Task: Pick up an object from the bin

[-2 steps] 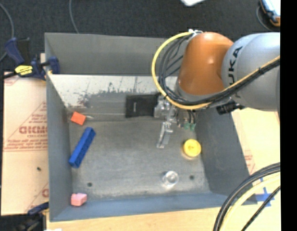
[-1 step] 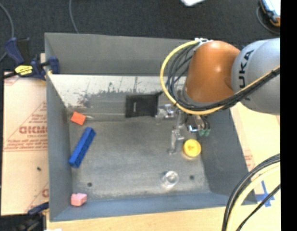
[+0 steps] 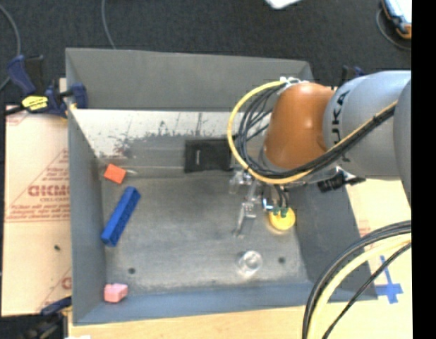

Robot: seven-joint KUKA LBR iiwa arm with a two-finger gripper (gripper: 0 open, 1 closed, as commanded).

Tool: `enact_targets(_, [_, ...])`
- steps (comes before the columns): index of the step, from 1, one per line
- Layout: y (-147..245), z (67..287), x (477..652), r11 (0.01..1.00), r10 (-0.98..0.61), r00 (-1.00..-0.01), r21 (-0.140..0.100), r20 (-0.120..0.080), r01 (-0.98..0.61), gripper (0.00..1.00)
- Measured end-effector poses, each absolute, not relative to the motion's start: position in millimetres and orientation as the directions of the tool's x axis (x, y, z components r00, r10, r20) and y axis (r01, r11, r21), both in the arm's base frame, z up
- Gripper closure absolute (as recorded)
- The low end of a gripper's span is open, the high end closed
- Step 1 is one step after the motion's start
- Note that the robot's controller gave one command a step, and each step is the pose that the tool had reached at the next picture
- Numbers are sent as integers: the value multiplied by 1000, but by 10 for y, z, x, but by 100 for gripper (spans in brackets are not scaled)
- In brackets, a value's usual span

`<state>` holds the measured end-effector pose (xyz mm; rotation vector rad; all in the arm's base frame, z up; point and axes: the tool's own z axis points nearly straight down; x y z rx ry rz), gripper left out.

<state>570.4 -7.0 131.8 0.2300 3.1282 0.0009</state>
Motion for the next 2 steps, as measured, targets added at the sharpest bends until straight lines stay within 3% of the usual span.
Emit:
enact_targets(1, [76, 1409, 6063, 976, -216, -976, -3, -7, -216, 0])
enact_targets(2, [-560, 1383, 6017, 963, -268, -963, -1, -7, -268, 0])
